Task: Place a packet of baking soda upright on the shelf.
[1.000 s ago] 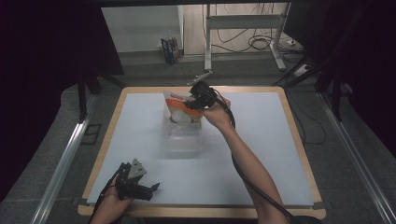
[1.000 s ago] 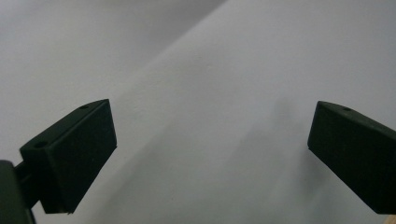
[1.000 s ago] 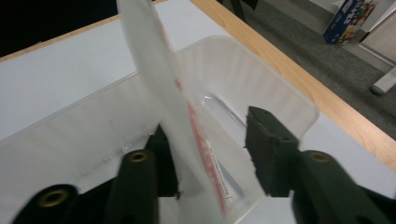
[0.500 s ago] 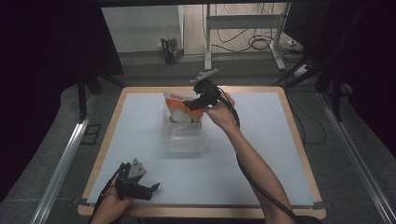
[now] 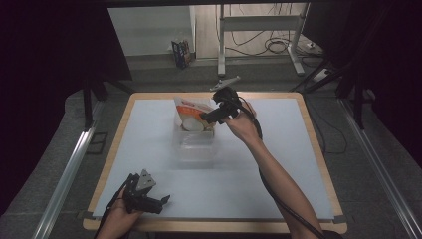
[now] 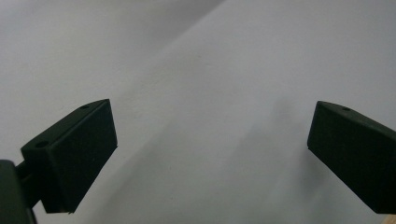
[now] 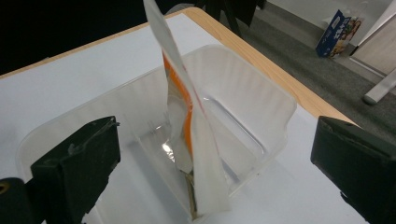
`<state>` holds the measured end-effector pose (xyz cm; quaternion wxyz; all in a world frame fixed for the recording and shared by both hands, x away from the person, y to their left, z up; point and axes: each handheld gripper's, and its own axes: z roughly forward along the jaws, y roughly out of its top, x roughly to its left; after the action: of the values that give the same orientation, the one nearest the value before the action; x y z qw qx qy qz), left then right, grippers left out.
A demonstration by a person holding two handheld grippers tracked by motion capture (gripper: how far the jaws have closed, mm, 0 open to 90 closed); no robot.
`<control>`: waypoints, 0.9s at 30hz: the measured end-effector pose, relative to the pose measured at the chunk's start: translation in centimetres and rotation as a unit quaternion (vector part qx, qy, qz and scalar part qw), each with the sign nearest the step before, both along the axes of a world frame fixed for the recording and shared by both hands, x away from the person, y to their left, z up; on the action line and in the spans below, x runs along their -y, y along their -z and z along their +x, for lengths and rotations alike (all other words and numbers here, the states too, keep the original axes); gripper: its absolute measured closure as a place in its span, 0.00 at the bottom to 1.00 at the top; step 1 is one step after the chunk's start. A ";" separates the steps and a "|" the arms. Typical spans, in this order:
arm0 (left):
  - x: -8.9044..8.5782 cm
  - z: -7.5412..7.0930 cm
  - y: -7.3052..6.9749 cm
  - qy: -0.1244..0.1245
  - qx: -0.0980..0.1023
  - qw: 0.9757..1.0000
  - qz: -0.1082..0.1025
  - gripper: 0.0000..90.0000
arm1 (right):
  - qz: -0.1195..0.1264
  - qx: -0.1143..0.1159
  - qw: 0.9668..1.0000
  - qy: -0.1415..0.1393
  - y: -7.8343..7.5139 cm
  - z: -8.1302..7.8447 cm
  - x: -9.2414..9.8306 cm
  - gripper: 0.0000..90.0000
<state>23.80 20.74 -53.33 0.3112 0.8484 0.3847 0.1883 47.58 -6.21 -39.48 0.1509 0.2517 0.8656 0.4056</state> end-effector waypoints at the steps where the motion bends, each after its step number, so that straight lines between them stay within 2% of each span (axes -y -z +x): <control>1: 0.0 0.0 0.0 0.000 0.000 1.000 0.000 0.02 | 0.001 0.001 1.000 -0.002 0.0 -0.2 0.1 0.01; 11: 0.0 -0.1 0.0 -0.001 0.002 1.000 0.003 0.02 | 0.003 0.004 1.000 -0.012 0.2 -1.6 1.1 0.00; 20: -0.1 -0.3 0.0 -0.004 0.002 1.000 0.003 0.02 | 0.013 -0.003 1.000 -0.004 1.0 -2.6 2.3 0.00; 27: -0.1 -0.3 0.0 -0.005 0.002 1.000 0.005 0.02 | 0.009 0.001 1.000 -0.001 1.6 -3.5 3.3 0.00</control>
<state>23.50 20.80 -53.36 0.3067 0.8475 0.3875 0.1936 44.11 -9.51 -41.06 0.1489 0.2521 0.8619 0.4139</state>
